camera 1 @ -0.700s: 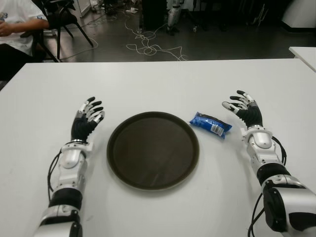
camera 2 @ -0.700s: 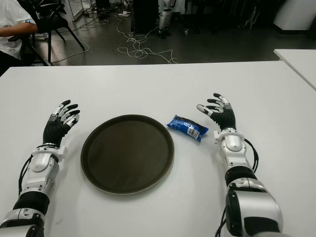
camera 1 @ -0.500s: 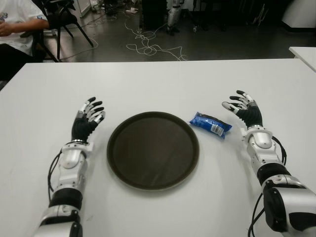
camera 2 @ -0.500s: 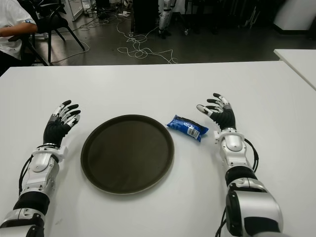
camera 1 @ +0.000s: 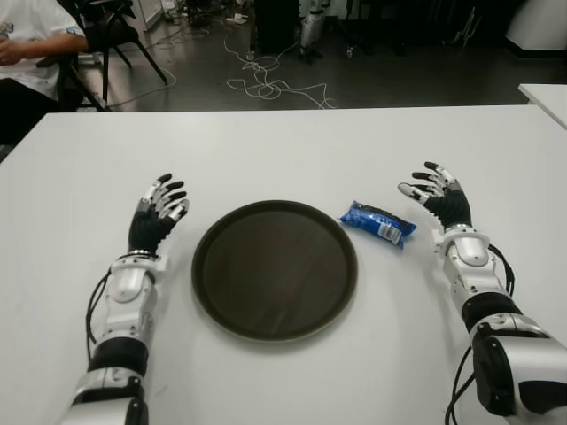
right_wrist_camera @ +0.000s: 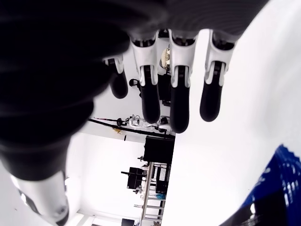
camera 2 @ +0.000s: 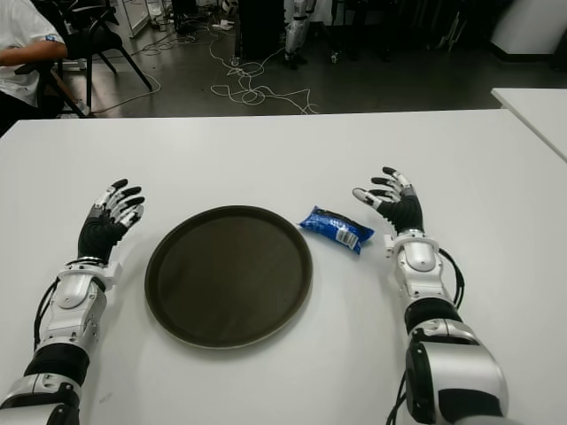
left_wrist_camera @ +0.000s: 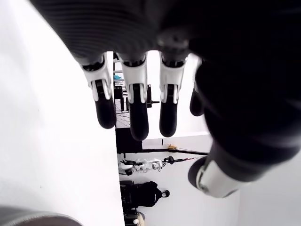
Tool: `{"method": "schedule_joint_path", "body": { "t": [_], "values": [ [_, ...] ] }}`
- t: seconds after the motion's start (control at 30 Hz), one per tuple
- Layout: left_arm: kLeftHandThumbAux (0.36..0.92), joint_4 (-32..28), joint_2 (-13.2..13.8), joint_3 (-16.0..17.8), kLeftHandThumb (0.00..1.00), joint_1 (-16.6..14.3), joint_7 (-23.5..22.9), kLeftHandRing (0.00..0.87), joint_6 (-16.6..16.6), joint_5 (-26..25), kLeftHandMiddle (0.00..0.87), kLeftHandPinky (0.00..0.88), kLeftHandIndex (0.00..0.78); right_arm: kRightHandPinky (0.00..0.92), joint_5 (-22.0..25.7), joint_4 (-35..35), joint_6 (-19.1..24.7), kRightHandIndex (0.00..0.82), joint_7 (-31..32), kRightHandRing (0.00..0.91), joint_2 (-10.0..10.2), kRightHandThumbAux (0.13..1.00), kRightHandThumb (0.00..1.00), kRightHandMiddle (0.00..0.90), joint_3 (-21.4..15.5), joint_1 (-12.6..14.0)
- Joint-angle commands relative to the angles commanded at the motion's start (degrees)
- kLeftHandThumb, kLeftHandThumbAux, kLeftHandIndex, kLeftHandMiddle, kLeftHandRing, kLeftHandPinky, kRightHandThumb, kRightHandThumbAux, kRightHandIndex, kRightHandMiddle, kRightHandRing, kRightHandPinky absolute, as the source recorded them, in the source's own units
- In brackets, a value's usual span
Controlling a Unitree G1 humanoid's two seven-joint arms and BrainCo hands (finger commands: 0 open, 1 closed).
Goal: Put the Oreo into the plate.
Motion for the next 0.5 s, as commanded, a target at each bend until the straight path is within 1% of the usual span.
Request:
{"method": "schedule_joint_path", "body": {
  "t": [0.37,0.5],
  "values": [
    [0.765,-0.27,-0.18,0.0,0.128,0.39,-0.7,0.205,-0.49,-0.36,0.219,0.21,0.14,0.321,-0.75,-0.35,-0.6,0.184,0.41,0.294,-0.47,0.733,0.0,0.282,0.54,0.5],
    [0.762,-0.72,-0.19,-0.06,0.124,0.42,-0.8,0.204,-0.01,-0.4,0.213,0.21,0.134,0.314,-1.54,-0.08,-0.54,0.182,-0.2,0.293,-0.75,0.728,0.0,0.281,1.13,0.4]
  ]
}}
